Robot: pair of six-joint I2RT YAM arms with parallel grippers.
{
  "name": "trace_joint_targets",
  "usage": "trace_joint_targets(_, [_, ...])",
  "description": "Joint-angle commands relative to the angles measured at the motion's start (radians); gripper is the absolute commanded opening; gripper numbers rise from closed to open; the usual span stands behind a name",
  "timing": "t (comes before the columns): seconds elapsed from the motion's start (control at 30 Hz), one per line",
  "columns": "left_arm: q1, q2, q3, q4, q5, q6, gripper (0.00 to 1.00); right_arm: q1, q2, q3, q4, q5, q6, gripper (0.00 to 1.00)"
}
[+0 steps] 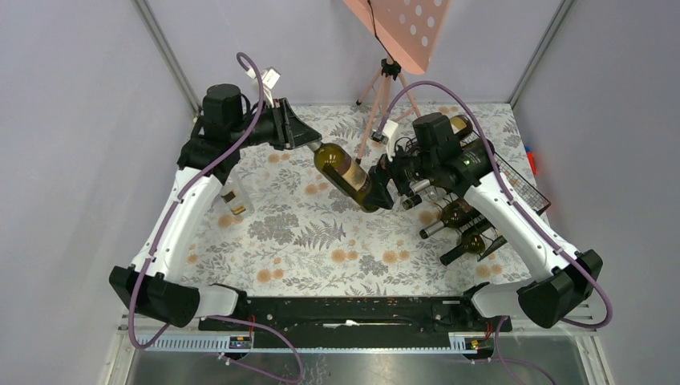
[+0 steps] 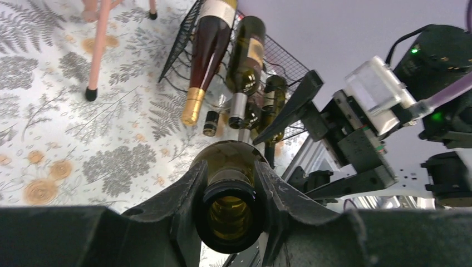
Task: Put the wine bottle on the wine rack
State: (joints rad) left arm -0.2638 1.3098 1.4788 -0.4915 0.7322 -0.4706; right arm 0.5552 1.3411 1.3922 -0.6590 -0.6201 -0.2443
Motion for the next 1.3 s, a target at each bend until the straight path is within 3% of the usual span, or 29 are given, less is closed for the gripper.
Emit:
trace_joint_targets(0.0, [-0.033, -0.057, 0.012, 0.226, 0.062, -0.129, 0.0, 0.022, -0.004, 0.01, 0.043, -0.017, 0.028, 1.0])
trace_joint_targets(0.33, [-0.046, -0.03, -0.043, 0.383, 0.127, -0.292, 0.0, 0.032, -0.028, -0.071, 0.046, 0.027, -0.023, 1.0])
trace_joint_targets(1.27, [-0.046, -0.027, -0.19, 0.63, 0.117, -0.44, 0.0, 0.034, -0.049, -0.153, 0.097, 0.117, -0.036, 1.0])
